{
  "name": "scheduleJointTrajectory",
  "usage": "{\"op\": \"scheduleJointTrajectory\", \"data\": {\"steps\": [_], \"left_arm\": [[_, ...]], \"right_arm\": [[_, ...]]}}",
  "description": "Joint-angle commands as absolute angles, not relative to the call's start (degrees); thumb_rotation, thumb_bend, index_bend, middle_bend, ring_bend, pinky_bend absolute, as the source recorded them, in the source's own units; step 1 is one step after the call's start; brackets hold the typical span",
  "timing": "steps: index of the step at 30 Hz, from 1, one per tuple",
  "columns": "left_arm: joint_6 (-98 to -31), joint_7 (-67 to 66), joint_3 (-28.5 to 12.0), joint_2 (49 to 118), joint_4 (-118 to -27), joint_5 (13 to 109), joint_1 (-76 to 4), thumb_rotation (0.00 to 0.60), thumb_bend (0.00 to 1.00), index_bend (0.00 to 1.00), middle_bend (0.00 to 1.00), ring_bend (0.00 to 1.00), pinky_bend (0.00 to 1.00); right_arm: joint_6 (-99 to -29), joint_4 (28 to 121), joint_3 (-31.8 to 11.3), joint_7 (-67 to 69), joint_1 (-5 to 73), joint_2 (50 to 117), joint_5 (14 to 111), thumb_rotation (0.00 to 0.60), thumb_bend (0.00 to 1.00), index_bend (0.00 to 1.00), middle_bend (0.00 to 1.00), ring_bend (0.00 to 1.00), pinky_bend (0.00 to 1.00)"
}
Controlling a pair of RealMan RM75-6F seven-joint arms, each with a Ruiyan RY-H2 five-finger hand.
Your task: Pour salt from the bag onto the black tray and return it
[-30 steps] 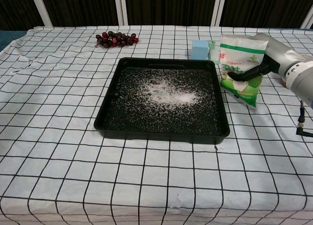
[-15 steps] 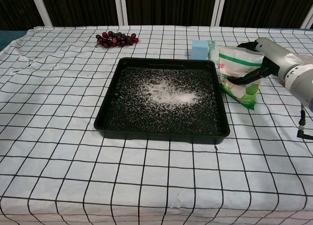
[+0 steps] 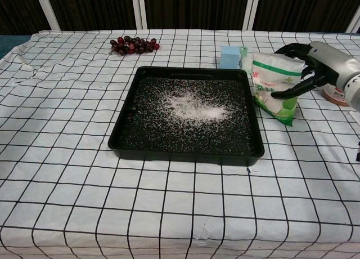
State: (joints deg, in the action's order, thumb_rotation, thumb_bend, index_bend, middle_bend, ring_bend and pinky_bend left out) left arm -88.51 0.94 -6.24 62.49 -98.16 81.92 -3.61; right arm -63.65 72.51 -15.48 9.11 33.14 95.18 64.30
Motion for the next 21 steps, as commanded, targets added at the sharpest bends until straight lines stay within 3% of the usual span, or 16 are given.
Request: {"op": "scheduleJointTrajectory", "data": {"steps": [1,13,21], "left_arm": [[-88.5,0.9,-6.2,62.5,-98.1,81.9,-3.6,0.600,0.65,0.20,0.03,0.00,0.05],[-88.6,0.6,-6.1,62.7,-98.1,82.0,-3.6,0.600,0.65,0.20,0.03,0.00,0.05],[-88.7,0.6,-6.2,62.7,-98.2,82.1,-3.6,0.600,0.65,0.20,0.03,0.00,0.05]], "right_arm": [[-63.6,76.1,-14.2,9.2,31.0,91.8,65.0,0.600,0.08,0.18,0.17,0.25,0.30],[-66.6,89.1,-8.4,10.9,23.2,77.9,70.8,0.600,0.07,0.18,0.17,0.27,0.30],[-69.9,90.9,-5.8,-0.7,21.3,68.8,74.7,0.600,0.08,0.18,0.18,0.27,0.30]]}}
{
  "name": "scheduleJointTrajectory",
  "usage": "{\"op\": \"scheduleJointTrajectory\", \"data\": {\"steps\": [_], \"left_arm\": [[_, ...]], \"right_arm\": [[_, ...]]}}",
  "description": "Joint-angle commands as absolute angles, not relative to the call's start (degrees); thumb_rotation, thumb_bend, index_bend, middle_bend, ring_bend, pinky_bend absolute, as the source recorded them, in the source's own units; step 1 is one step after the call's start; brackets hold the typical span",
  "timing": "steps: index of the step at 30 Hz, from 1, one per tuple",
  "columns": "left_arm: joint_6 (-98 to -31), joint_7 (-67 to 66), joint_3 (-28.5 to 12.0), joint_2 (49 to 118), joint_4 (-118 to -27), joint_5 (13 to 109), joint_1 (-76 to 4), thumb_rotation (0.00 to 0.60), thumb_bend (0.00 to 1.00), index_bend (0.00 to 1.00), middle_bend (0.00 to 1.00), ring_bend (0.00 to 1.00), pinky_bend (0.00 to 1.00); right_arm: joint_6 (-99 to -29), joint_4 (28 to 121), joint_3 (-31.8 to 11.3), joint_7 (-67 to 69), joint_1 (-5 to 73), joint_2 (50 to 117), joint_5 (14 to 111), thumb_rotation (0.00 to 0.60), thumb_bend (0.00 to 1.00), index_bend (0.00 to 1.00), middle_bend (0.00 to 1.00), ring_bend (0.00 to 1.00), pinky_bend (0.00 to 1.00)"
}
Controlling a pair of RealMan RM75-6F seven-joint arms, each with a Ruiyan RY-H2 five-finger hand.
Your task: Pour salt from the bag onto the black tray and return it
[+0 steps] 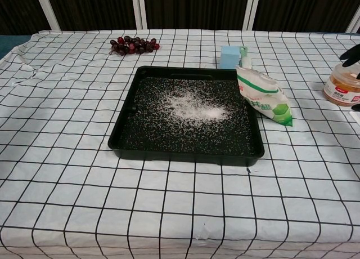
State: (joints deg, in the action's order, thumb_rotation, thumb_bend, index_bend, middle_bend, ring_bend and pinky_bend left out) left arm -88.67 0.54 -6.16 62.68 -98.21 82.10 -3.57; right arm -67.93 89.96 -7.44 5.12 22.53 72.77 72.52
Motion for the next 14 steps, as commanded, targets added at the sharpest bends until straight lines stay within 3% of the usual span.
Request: {"op": "scheduleJointTrajectory", "data": {"steps": [1,9,14], "left_arm": [[-88.7,0.6,-6.2,62.7,-98.2,82.1,-3.6,0.600,0.65,0.20,0.03,0.00,0.05],[-88.7,0.7,-6.0,62.2,-98.3,82.4,-3.5,0.600,0.65,0.20,0.03,0.00,0.05],[-88.6,0.7,-5.9,62.1,-98.3,82.6,-3.5,0.600,0.65,0.20,0.03,0.00,0.05]], "right_arm": [[-70.7,90.7,-5.4,-2.8,20.9,67.9,75.4,0.600,0.08,0.18,0.18,0.27,0.30],[-82.5,87.6,-2.1,-13.9,15.6,67.2,83.8,0.600,0.08,0.18,0.18,0.26,0.30],[-83.2,85.6,-2.0,-12.6,14.4,67.8,84.2,0.600,0.08,0.18,0.17,0.26,0.30]]}}
